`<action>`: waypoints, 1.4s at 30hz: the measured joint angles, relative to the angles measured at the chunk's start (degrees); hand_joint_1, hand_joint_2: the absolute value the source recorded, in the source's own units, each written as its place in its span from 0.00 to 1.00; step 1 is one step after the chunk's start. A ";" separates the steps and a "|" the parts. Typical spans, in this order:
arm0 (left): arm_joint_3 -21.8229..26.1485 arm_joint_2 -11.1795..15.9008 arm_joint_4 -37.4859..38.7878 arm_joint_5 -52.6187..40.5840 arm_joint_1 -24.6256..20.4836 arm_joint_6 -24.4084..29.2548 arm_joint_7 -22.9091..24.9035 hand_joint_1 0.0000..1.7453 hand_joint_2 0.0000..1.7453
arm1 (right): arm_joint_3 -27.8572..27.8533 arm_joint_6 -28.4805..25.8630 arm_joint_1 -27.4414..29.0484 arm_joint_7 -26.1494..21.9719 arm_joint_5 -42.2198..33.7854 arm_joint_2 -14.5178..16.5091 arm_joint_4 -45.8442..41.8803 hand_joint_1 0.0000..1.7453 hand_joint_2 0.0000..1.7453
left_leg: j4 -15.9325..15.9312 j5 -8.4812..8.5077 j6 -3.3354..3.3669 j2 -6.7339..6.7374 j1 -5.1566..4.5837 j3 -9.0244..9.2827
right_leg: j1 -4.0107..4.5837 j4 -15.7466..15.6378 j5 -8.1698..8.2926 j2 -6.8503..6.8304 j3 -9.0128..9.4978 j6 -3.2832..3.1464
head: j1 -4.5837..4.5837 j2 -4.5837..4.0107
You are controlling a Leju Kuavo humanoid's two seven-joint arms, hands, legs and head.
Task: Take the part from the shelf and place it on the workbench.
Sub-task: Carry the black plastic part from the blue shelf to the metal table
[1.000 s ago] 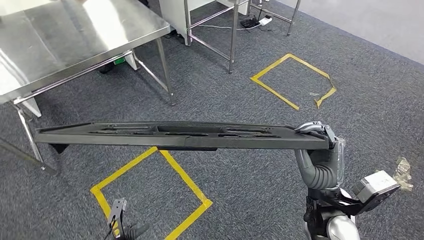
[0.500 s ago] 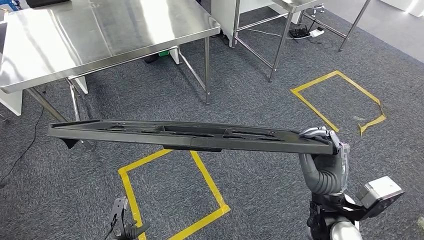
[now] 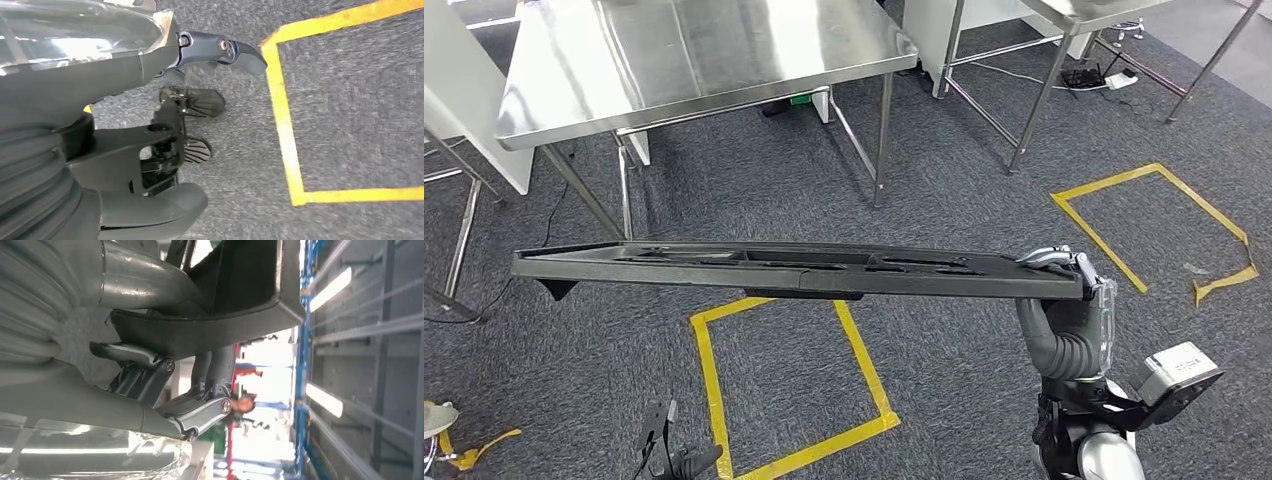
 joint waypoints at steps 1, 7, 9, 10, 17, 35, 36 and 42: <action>-0.04 0.02 -0.07 0.00 -0.04 0.00 0.00 0.00 1.00 | 0.03 -0.01 -0.01 -0.01 0.00 0.00 0.00 1.00 1.00 | -0.24 -0.09 0.24 -0.37 -0.20 -0.06 | 0.16 -0.07 -0.09 -0.62 0.10 0.26 | 0.10 0.00; -0.65 -0.01 -0.15 0.18 -0.19 -0.30 0.03 0.00 1.00 | 0.26 -0.21 0.15 -0.01 0.00 -0.03 -0.02 1.00 1.00 | -1.16 0.99 1.99 -4.94 0.52 0.09 | -0.38 10.20 -5.29 5.35 -4.33 0.89 | 0.71 0.00; -0.91 -0.05 -0.14 0.33 -0.15 -0.39 0.04 0.00 1.00 | 0.32 -0.33 0.37 0.05 -0.01 -0.03 -0.02 1.00 1.00 | -1.14 1.08 2.02 -6.75 0.55 -0.08 | -0.54 16.73 -7.39 6.13 -7.65 1.10 | 0.89 0.00; -1.03 -0.04 -0.10 0.51 -0.10 -0.33 0.04 0.00 1.00 | 0.34 -0.36 0.43 0.11 -0.01 -0.03 -0.02 1.00 1.00 | -1.11 1.12 1.96 -7.65 0.59 -0.09 | -0.67 16.99 -7.06 6.21 -7.91 1.53 | 0.90 0.00; -1.64 0.44 0.02 2.52 0.16 0.04 -0.38 0.00 1.00 | 0.54 -0.16 0.26 0.61 -0.16 -0.10 0.01 1.00 1.00 | -0.75 1.44 -0.22 -12.47 0.80 -0.84 | -1.40 0.61 -0.14 8.59 -0.34 2.03 | 1.02 0.00; -3.71 1.47 -0.47 4.06 0.68 1.15 -0.70 0.00 1.00 | 0.79 -0.23 -0.41 0.60 -0.47 -0.16 0.14 1.00 1.00 | -0.89 0.40 1.19 -3.79 0.18 0.27 | -0.04 1.76 -1.52 2.09 -0.59 1.15 | 0.19 0.00; -3.79 1.47 -0.55 4.12 0.61 1.20 -0.71 0.00 1.00 | 0.79 -0.25 -0.41 0.58 -0.46 -0.17 0.14 1.00 1.00 | -1.16 0.58 1.46 -4.02 0.40 0.47 | -0.08 4.25 -2.73 3.48 -1.77 1.13 | 0.34 0.00; -4.09 1.27 -0.65 4.18 0.72 1.55 -0.80 0.00 1.00 | 0.86 -0.28 -0.30 0.56 -0.45 -0.17 0.15 1.00 1.00 | -1.08 0.64 1.61 -6.01 0.49 0.45 | -0.66 12.17 -4.17 6.13 -6.51 2.45 | 0.79 0.00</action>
